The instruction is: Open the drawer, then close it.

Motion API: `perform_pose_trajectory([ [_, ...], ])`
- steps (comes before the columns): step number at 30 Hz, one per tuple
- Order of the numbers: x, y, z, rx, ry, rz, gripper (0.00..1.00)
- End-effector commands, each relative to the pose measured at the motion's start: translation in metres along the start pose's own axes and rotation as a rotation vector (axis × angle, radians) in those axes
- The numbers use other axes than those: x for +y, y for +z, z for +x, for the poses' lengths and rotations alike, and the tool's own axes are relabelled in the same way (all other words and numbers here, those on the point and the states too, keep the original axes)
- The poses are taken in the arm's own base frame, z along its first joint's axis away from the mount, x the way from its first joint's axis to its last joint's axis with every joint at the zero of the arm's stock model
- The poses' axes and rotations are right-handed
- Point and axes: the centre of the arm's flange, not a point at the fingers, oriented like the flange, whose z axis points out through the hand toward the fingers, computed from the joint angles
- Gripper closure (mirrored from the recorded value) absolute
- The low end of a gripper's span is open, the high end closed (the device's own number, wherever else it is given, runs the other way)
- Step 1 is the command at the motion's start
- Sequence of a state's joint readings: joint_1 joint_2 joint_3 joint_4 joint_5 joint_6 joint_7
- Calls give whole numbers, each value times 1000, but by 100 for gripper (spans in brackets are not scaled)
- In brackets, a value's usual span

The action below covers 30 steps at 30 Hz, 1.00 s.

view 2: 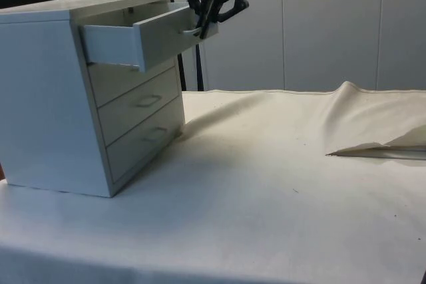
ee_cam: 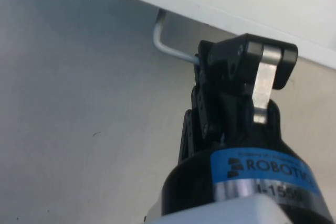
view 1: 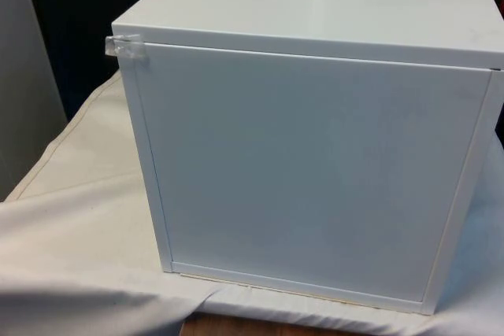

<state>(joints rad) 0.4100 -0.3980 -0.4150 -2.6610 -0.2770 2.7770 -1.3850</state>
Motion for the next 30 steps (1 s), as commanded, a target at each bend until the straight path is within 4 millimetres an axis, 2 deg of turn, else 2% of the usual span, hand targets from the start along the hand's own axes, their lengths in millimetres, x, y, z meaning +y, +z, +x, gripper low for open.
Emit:
perform_pose_trajectory([
  [1,-14,-7,1,-5,-9,6,100],
  [3,-14,-10,1,-4,-8,11,100],
  [4,-3,-5,0,3,3,12,100],
  [5,-15,-13,1,-2,-6,15,100],
  [12,-22,-25,-1,7,1,31,100],
  [13,-14,-20,-2,17,8,32,100],
  [15,-26,-31,-1,12,0,40,100],
  [21,-36,-44,-1,19,0,59,100],
  [23,-34,-42,-2,32,3,67,100],
  [30,-52,-47,8,12,-2,85,100],
])
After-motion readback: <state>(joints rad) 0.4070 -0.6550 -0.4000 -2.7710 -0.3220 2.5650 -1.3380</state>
